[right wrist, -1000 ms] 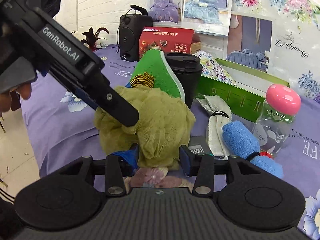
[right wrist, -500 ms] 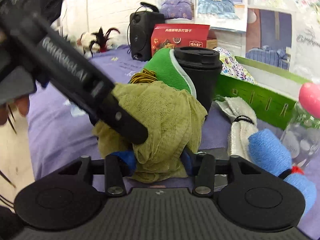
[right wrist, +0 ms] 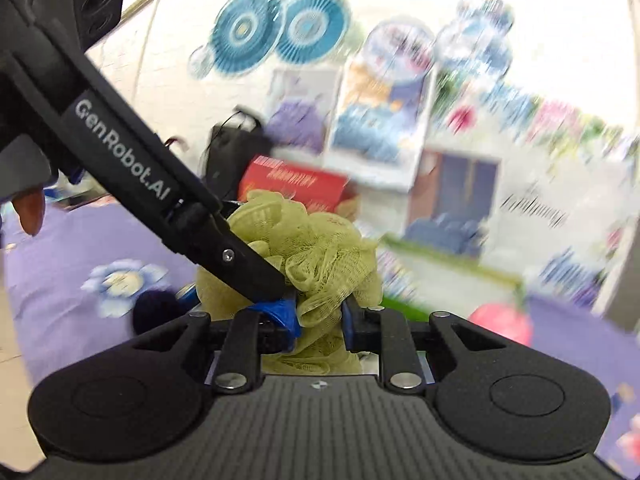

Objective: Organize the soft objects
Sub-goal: 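Carry the mesh sponge into the green box and open both grippers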

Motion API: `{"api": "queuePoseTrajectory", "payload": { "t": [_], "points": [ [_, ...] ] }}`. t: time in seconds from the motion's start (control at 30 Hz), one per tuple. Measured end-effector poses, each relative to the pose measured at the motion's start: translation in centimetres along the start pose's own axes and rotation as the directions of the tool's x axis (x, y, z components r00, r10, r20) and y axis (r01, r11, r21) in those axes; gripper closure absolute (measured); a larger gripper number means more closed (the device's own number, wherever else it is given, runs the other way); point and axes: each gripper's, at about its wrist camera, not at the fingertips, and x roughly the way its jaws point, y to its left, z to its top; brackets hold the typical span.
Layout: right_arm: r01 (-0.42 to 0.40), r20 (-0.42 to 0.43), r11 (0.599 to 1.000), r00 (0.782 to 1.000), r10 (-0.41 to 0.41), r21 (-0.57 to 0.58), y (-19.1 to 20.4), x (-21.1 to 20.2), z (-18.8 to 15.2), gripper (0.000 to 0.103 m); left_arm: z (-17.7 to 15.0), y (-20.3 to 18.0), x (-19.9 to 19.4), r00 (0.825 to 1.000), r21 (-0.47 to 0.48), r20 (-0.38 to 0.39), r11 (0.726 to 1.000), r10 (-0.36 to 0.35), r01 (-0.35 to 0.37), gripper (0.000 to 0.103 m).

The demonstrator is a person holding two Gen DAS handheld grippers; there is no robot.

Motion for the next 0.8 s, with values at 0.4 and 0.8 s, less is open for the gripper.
{"api": "queuePoseTrajectory", "payload": {
  "t": [0.4, 0.8],
  "points": [
    [0.186, -0.043, 0.971, 0.980, -0.194, -0.147, -13.2, 12.2, 6.1, 0.095, 15.9, 1.7, 11.8, 0.995, 0.101, 0.050, 0.992, -0.085, 0.079, 0.055],
    [0.199, -0.146, 0.975, 0.966, -0.212, -0.104, -17.1, 15.5, 3.2, 0.091, 17.7, 5.8, 16.0, 1.000, 0.005, 0.025, 1.000, 0.010, -0.010, 0.028]
  ]
}}
